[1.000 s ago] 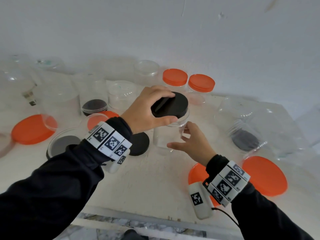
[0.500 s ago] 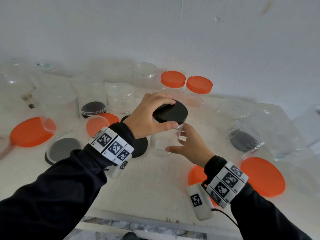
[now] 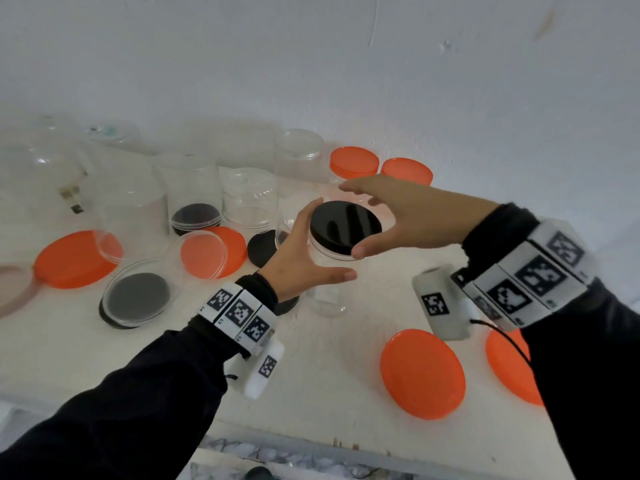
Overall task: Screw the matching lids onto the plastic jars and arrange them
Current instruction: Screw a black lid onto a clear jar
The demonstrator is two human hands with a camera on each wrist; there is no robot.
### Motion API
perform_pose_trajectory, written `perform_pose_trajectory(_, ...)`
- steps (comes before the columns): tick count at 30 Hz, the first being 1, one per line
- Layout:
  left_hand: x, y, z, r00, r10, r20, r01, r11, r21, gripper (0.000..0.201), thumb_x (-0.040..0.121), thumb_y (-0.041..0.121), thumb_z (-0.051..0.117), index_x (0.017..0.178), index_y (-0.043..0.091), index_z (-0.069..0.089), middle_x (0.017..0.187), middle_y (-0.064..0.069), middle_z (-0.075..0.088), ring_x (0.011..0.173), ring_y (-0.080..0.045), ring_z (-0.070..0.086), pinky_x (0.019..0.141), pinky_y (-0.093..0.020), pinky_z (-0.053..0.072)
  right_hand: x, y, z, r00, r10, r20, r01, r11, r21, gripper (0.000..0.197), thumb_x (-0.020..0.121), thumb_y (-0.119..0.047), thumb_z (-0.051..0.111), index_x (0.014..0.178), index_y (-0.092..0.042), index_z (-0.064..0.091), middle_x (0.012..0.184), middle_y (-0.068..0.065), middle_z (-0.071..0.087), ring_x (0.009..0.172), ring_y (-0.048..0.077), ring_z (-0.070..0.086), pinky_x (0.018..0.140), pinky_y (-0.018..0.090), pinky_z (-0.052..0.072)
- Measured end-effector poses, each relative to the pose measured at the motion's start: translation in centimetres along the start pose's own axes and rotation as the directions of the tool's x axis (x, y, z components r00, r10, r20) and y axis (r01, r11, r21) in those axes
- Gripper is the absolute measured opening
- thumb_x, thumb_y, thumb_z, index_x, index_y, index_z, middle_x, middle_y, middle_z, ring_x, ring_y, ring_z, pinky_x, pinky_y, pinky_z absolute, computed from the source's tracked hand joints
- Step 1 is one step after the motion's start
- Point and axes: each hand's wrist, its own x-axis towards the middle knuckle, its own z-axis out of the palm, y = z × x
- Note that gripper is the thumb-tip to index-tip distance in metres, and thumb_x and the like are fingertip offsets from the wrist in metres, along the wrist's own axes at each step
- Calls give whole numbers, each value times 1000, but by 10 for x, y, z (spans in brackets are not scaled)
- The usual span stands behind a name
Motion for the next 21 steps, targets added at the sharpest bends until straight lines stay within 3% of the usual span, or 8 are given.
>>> perform_pose_trajectory(1,1,-1,2,1000,1,-17,-1,1000,-6,101,62,23,84,141,19,21,123,19,40,111,15,40,88,1,31,5,-5,-1,1000,-12,23,13,997,-80,89,75,-47,68,146,-27,20,147,-6,30,130,13,35,103,25,30)
perform_pose_trajectory(3,3,-4,4,999,-7,-45,5,999,-32,91,62,22,85,135,20,31,118,19,46,106,17,43,81,2,35,15,-13,-2,998,-17,64,30,978,-208,85,77,-49,68,145,-26,22,140,-1,38,124,17,40,101,29,35)
perform_pose_trajectory(6,5,-9,6,999,-15,-45,13,998,-61,89,59,29,86,133,20,37,124,8,53,114,2,48,87,-8,39,23,-19,-2,993,-23,114,58,948,-312,77,77,-44,70,141,-28,30,128,0,44,113,18,46,95,32,42)
perform_pose_trajectory(9,4,-9,7,999,-9,-47,6,998,-59,89,57,34,85,132,21,38,123,8,54,114,3,47,88,-6,39,27,-21,-5,987,-27,156,78,940,-331,83,75,-35,74,143,-34,26,128,0,39,115,19,43,95,32,43)
perform_pose_trajectory(12,2,-8,7,999,-4,-43,2,1000,-29,94,52,48,80,131,21,38,120,12,54,116,0,47,95,-17,38,28,-22,-7,978,-55,203,125,929,-349,87,74,-25,76,142,-40,25,130,-1,33,114,20,42,90,29,45)
perform_pose_trajectory(16,3,-7,5,1000,10,-24,-10,1000,-10,93,54,48,79,133,19,37,120,11,53,117,-3,47,100,-24,38,30,-21,-8,966,-82,244,169,916,-363,83,74,-18,75,139,-40,29,131,-2,31,113,19,42,84,26,44)
perform_pose_trajectory(19,3,-7,4,1000,6,-14,-6,1000,1,94,54,50,78,132,19,38,121,10,54,118,-4,47,101,-26,39,31,-20,-9,962,-84,259,173,924,-341,82,72,-17,76,137,-41,32,128,-3,32,114,20,42,90,33,48)
perform_pose_trajectory(21,3,-7,4,1000,-1,-13,1,1000,5,90,58,41,83,132,19,39,120,11,54,117,-2,47,101,-24,39,32,-20,-9,959,-86,271,177,927,-331,81,72,-17,76,136,-42,33,126,-4,33,113,20,42,91,36,48)
